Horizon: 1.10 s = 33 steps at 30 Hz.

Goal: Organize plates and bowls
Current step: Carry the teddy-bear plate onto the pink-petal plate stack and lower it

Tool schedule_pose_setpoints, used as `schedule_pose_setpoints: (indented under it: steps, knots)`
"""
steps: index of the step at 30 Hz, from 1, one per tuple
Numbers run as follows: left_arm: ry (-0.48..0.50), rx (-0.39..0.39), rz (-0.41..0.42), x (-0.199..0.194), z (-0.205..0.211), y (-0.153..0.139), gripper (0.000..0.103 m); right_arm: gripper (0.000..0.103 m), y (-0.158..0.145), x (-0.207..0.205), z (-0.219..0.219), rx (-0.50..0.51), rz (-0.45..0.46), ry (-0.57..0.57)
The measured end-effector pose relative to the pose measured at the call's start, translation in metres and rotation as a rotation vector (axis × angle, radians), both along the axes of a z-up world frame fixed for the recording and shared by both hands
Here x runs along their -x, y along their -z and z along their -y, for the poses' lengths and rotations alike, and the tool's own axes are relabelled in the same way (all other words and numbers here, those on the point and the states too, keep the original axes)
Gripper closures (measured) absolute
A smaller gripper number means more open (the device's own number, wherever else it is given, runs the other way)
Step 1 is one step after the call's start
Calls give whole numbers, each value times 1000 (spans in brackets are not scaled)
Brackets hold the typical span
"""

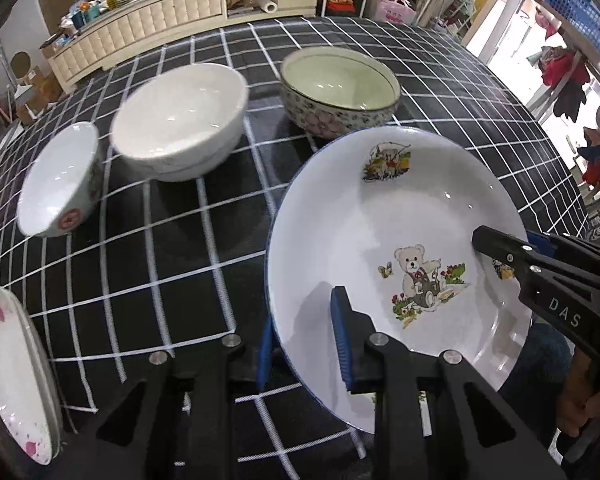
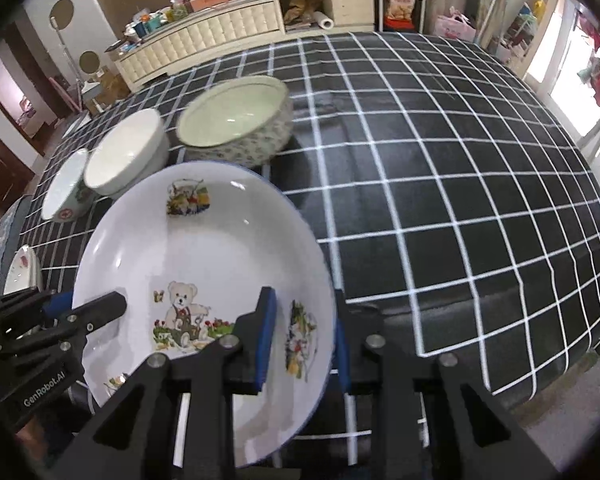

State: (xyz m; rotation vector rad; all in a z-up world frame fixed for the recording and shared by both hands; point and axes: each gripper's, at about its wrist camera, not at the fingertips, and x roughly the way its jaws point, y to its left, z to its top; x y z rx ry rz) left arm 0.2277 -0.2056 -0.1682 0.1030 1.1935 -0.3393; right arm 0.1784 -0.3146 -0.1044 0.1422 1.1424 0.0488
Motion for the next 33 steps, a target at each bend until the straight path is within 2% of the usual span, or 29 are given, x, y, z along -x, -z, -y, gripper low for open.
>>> schedule_pose_setpoints:
  steps: [16,33]
  knots:
    - [-173,-10,41,31,-123,-40,79,72,-23,-7,-114,-39,44,-164]
    - [-366,-1,33,72,-267,-39,79,72,-13,-15,-245,-45,18,-345]
